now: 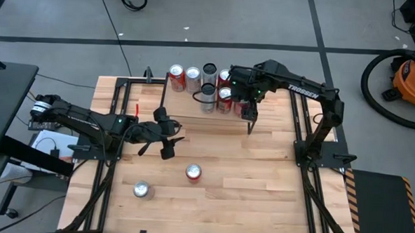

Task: Place canned beverage on shelf
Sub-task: Put the red and white soda can on the shelf

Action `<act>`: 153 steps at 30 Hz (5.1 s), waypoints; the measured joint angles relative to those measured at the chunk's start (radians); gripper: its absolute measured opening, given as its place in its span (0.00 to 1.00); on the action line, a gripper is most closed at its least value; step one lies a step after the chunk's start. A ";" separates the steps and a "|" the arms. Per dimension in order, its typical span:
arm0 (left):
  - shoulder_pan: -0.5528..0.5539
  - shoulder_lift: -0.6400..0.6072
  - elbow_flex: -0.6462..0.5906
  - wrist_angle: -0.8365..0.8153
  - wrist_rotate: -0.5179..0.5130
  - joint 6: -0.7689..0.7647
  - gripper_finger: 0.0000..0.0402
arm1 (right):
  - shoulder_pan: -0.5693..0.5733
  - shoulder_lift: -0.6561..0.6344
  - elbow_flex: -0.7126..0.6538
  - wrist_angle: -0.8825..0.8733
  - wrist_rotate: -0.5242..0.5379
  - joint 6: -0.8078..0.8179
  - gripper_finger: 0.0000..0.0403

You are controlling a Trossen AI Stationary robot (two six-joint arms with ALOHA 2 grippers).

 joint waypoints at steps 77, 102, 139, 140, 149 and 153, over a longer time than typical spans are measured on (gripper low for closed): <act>-0.004 0.000 0.000 0.004 -0.008 0.014 0.57 | -0.046 -0.180 -0.188 0.441 -0.004 -0.229 0.86; -0.004 0.000 0.000 -0.005 -0.008 0.014 0.57 | -0.029 -0.181 -0.188 0.301 0.039 -0.197 0.86; -0.004 0.000 0.000 0.002 -0.008 -0.021 0.57 | 0.040 -0.200 -0.177 0.305 0.171 -0.191 0.86; -0.004 0.000 0.000 0.002 -0.008 -0.020 0.57 | 0.035 -0.198 -0.182 0.306 0.168 -0.191 0.86; -0.004 0.000 0.000 0.002 -0.008 -0.021 0.57 | 0.038 -0.199 -0.203 0.296 0.124 -0.178 0.86; -0.004 0.000 0.000 0.002 -0.008 -0.020 0.57 | 0.065 -0.200 -0.203 0.285 0.123 -0.172 0.86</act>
